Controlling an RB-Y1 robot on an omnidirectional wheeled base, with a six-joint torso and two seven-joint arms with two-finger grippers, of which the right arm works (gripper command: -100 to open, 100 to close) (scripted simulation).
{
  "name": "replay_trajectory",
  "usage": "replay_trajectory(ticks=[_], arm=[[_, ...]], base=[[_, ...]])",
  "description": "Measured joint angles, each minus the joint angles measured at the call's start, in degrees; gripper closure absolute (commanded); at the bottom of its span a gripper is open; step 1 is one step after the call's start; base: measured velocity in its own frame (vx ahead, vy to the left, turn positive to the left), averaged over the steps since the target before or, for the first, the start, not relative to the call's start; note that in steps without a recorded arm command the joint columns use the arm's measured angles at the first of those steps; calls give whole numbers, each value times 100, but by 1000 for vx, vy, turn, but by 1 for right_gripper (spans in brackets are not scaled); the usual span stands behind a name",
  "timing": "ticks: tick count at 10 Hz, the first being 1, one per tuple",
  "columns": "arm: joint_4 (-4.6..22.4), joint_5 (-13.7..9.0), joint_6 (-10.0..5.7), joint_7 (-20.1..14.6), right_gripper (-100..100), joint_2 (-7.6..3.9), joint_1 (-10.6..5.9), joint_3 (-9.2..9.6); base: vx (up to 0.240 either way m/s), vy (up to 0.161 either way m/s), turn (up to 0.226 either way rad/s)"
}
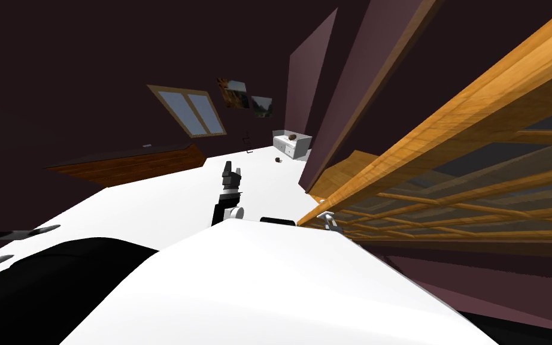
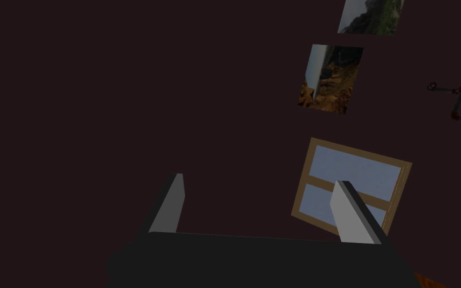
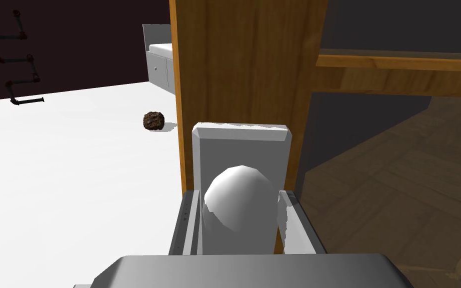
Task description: Pull the door open
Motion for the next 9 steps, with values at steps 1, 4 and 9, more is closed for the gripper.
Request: replay_trajectory(ticks=[1, 4, 9], arm=[[4, 7, 4, -5, 100, 2, 3, 12], [78, 33, -46, -65, 100, -23, -62, 46], [244, 91, -144, -190, 100, -87, -146, 128]], base=[[-123, -22, 110], [-202, -52, 134], [-203, -30, 121]])
